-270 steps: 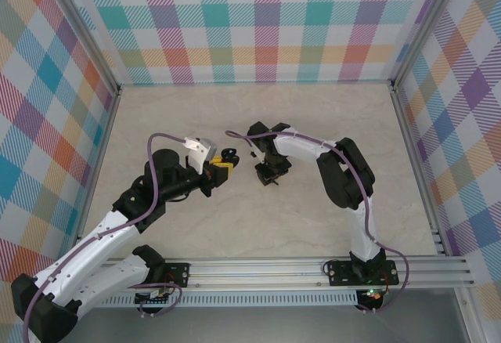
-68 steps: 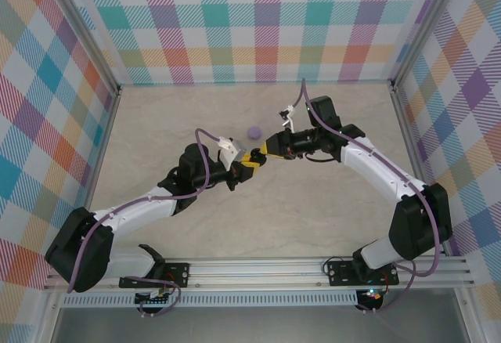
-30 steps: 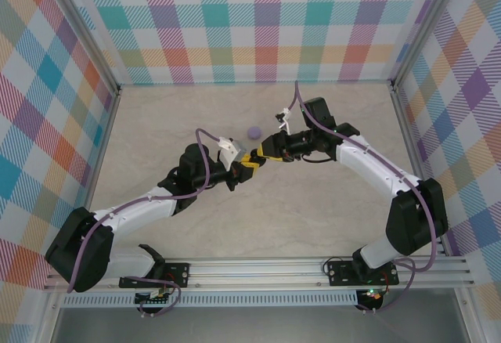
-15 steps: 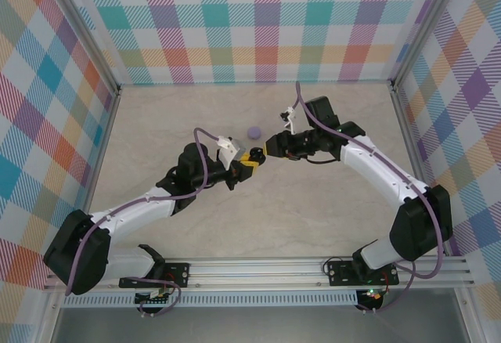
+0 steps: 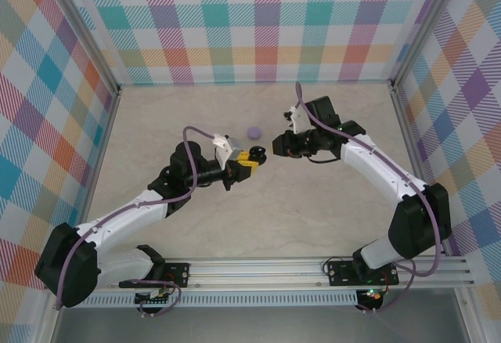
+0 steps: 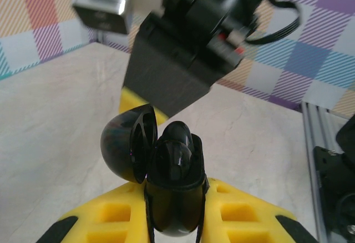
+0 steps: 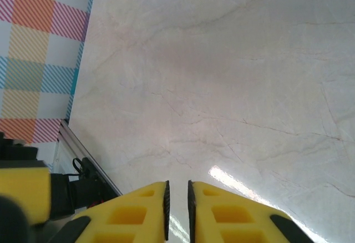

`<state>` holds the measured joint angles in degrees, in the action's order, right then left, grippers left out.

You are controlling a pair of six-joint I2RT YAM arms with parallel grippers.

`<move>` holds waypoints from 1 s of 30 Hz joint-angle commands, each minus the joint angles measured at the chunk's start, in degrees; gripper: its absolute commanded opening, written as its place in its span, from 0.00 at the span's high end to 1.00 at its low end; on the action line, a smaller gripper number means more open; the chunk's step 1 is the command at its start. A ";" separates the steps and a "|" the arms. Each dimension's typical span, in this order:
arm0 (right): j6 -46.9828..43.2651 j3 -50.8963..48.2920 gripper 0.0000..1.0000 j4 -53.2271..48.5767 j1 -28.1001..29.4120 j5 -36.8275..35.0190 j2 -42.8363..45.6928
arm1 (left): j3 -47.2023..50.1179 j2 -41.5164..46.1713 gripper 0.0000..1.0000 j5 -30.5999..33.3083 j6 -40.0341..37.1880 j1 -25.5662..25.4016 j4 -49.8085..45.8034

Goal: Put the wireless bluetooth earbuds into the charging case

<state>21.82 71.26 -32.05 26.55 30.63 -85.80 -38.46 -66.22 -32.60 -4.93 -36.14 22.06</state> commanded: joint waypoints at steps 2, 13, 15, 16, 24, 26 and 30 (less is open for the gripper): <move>-2.51 0.12 0.84 3.99 -0.44 7.56 -0.62 | -3.10 1.27 0.83 -6.48 1.78 -0.60 0.68; -0.60 -3.65 0.85 12.73 -0.43 17.03 3.75 | -3.23 -1.00 0.83 -7.62 4.04 -0.59 2.94; -0.60 -4.09 0.84 13.75 -0.42 18.57 4.68 | -3.29 -1.61 0.83 -7.38 4.57 -0.55 3.05; -0.58 -4.33 0.84 14.25 -0.44 19.29 5.21 | -3.44 -1.96 0.83 -7.35 4.90 -0.59 3.15; -1.37 -4.84 0.83 13.94 -0.43 20.06 7.22 | -3.62 -4.83 0.82 -6.05 7.35 -0.51 5.28; -2.24 -4.36 0.80 11.59 -0.44 16.18 7.14 | -4.01 -5.17 0.83 -4.80 7.37 -0.48 4.45; -3.02 -2.75 0.79 5.35 -0.40 2.54 6.38 | -5.49 -5.97 0.82 -1.57 8.62 -0.42 1.32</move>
<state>20.69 67.05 -22.00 25.96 42.24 -79.55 -40.80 -71.68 -36.62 2.20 -36.14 23.70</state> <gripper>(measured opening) 0.213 0.207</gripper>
